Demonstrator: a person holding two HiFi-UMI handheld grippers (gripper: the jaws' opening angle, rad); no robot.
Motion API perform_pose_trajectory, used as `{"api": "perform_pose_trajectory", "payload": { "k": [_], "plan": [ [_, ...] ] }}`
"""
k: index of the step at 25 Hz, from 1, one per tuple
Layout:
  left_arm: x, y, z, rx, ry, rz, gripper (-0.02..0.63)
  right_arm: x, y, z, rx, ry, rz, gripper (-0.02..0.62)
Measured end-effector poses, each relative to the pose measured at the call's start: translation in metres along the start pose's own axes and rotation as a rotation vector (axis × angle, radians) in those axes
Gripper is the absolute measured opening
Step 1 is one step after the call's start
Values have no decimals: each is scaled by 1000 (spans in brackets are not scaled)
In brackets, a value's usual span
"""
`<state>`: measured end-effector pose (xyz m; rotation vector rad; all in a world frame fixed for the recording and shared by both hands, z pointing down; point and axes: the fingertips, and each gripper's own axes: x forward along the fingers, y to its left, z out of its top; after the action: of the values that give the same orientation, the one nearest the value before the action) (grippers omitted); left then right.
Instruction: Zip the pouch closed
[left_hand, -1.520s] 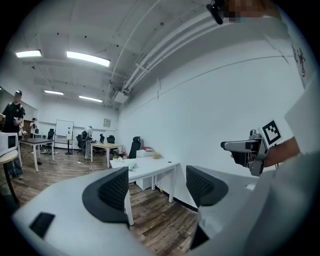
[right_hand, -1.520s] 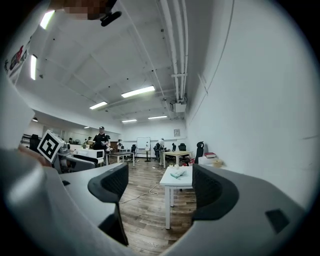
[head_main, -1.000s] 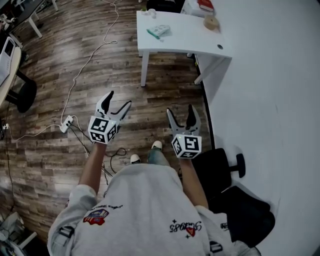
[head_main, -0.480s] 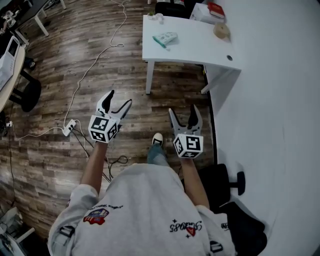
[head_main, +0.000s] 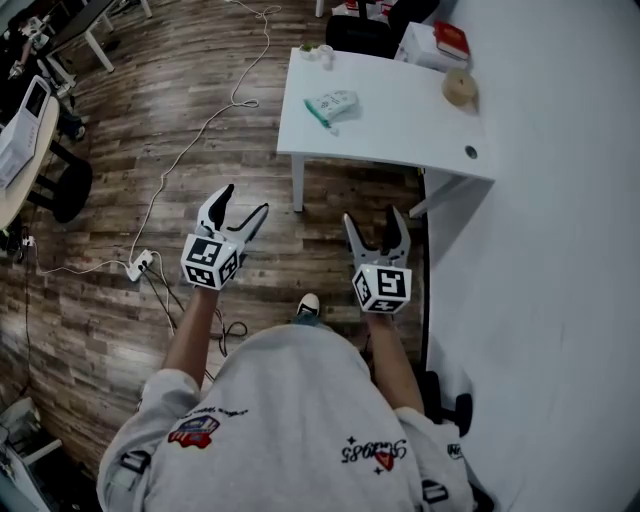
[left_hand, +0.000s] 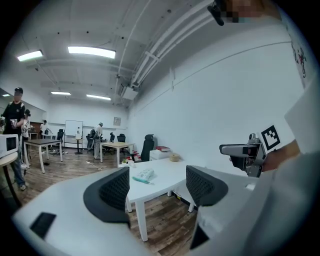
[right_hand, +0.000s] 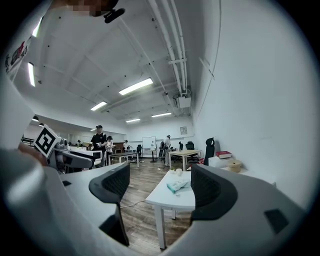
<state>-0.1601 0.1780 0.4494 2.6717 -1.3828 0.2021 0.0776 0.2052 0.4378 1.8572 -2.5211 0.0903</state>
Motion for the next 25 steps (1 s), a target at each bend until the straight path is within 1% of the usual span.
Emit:
{"api": "perform_pose_trajectory", "payload": {
  "k": [2,6,11,18,22,25],
  "plan": [
    [23,3,3,-2,1,25,344,17,-25,-2,4,-1,8,370],
    [51,3,4,3,12,68,344,46,-66,-4,14,0,16,365],
    [84,12,1,-16,26,103,344,80,-96,-2,-4,-6,40,362],
    [135,24,-2,-37,37,91,344,110,-122,-5,5,5,46,360],
    [177,31,-2,-32,37,67,344,137,-140,-1,-30,6,44,359],
    [210,43,-1,-53,38,48,344,163,-149,3,-48,14,45,359]
  ]
}}
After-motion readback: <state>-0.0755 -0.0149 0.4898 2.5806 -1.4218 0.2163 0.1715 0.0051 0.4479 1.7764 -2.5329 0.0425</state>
